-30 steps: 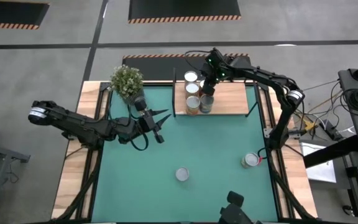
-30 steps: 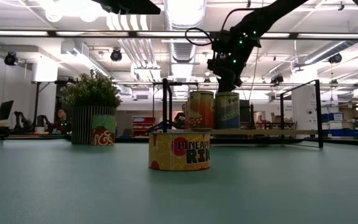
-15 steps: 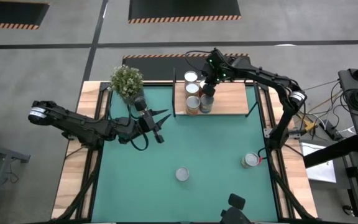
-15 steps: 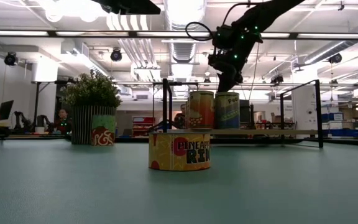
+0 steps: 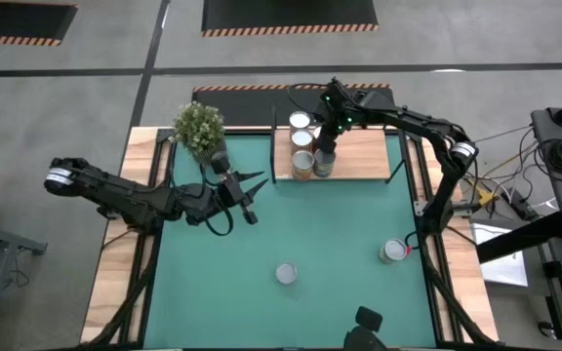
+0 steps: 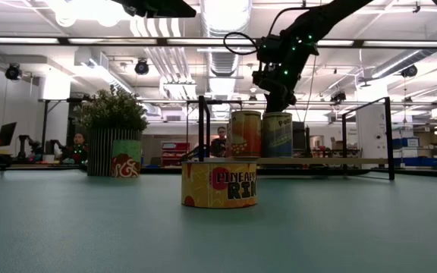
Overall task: Pick and place cans onto a shelf
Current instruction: Adjust the orange cans
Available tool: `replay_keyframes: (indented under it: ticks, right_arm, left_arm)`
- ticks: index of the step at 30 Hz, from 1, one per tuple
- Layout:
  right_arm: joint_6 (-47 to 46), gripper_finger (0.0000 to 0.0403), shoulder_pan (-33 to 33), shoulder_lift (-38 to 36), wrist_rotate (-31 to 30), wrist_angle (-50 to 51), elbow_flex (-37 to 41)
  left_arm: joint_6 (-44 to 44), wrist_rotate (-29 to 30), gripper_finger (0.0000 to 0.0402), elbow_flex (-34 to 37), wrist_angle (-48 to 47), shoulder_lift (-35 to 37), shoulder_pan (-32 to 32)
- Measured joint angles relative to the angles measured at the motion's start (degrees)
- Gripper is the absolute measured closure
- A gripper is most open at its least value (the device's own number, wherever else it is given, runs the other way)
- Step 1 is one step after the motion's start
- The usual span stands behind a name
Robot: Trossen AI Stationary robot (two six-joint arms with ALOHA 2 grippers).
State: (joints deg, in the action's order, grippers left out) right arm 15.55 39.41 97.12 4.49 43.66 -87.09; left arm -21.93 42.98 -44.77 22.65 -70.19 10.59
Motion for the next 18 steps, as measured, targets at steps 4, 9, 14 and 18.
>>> replay_keyframes:
  ticks: [4, 9, 14, 18]
  right_arm:
    - [-0.09, 0.0394, -0.71, -0.37, 0.04, 1.14, 0.0]
    - [-0.35, 0.0394, -1.61, -0.65, 0.01, 1.26, 0.04]
    - [-0.59, 0.0394, -1.7, -0.89, 0.0, 1.23, 0.04]
    - [-0.57, 0.0394, -1.67, -1.13, -1.8, 1.26, -0.15]
  left_arm:
    - [0.0, -0.02, 0.0327, 0.0, 0.04, 0.0, 0.13]
    - [0.0, -0.02, 0.0327, 0.0, 0.07, 0.0, 0.13]
    - [0.0, -0.03, 0.0327, -0.04, 0.08, 0.0, 0.13]
    - [0.0, -0.04, 0.0327, -0.07, 0.09, 0.0, 0.13]
